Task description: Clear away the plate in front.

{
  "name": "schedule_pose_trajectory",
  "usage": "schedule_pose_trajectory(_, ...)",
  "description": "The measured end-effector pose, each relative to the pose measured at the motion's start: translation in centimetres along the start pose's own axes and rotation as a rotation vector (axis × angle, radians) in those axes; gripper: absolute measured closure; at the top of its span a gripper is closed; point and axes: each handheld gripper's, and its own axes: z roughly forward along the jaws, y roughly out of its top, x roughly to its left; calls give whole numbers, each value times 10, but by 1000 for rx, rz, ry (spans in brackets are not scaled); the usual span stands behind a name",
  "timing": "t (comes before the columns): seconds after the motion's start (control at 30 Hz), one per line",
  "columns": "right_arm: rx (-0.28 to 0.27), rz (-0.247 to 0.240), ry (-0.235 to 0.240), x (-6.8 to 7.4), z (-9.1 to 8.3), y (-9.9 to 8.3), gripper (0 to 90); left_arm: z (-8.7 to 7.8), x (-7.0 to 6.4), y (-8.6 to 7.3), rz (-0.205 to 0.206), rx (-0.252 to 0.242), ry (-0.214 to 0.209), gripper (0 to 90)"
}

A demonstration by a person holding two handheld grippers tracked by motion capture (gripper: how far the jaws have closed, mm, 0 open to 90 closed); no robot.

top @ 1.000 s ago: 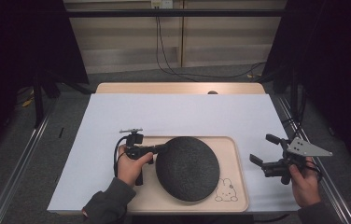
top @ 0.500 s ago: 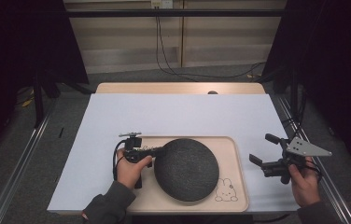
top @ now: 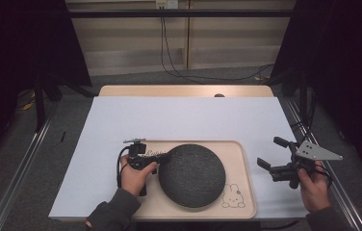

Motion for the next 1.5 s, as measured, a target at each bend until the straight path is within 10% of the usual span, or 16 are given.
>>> schedule_pose_trajectory(0.83, 8, -5, 7, 3, -1, -1, 0, 4, -5, -3, 64, 7, 73, 746)
schedule_pose_trajectory(1.5, 24, -16, 5, 3, -2, -1, 0, -2, -14, 7, 137, -120, 14, 368)
